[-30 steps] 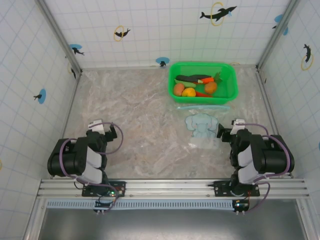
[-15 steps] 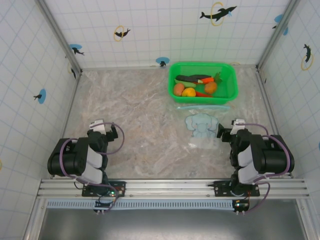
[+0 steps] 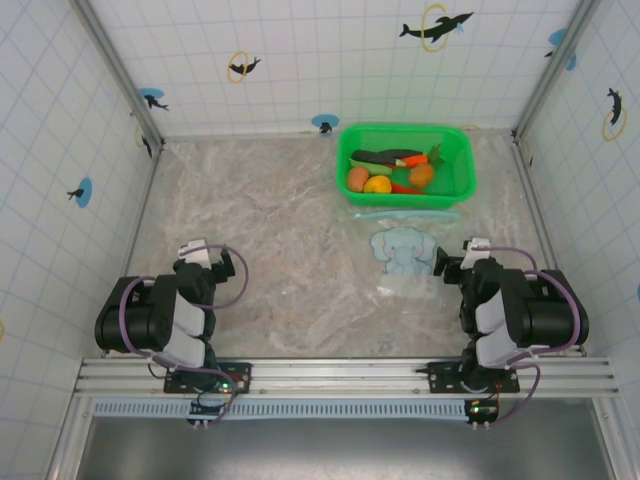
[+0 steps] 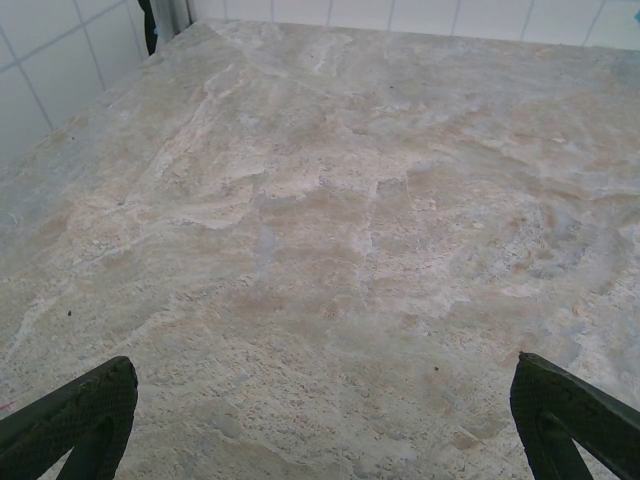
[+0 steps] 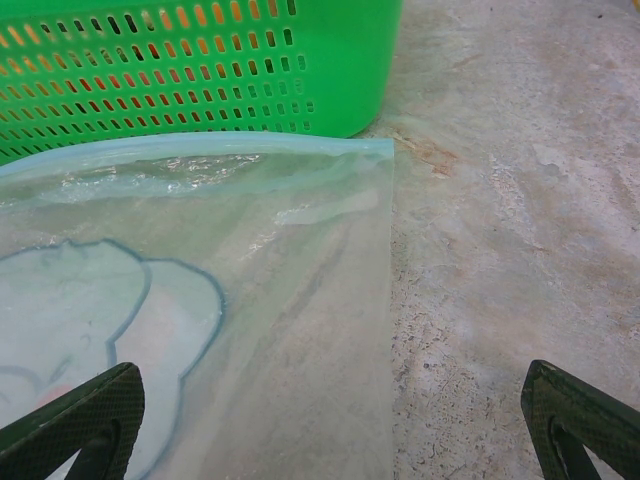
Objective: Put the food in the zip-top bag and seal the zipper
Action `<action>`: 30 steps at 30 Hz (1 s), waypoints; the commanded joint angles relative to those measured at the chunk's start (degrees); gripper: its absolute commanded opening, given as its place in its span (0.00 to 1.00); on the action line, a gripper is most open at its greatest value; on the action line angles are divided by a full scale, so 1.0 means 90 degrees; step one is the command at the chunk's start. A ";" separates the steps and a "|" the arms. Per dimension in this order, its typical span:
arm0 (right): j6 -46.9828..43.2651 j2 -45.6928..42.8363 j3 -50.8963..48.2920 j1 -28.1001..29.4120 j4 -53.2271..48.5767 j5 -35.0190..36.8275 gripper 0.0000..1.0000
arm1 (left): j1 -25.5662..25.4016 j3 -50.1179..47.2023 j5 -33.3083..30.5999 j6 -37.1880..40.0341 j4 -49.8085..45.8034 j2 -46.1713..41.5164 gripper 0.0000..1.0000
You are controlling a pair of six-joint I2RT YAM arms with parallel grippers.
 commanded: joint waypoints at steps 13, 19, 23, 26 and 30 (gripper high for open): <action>-0.0158 -0.2567 0.0190 0.0787 -0.1777 0.0411 1.00 | -0.0736 0.0583 0.0235 0.0767 -0.2060 -0.2280 0.97; -0.0824 -0.4389 0.0642 0.2917 -0.3511 0.1339 1.00 | -0.1937 0.0915 0.0812 0.0327 -0.3636 -0.4534 0.98; -0.0566 -0.5299 0.1316 0.4340 -0.4788 0.1904 1.00 | -0.3113 0.1398 0.0182 -0.0075 -0.5440 -0.5778 0.98; -0.0332 -0.5441 0.2288 0.5471 -0.6295 0.2464 1.00 | -0.3386 0.2214 -0.0123 -0.0900 -0.6913 -0.6028 0.98; 0.1120 -0.5012 0.3799 0.6574 -0.8663 0.4348 1.00 | -0.3407 0.3997 -0.0702 -0.2274 -0.9635 -0.5505 0.98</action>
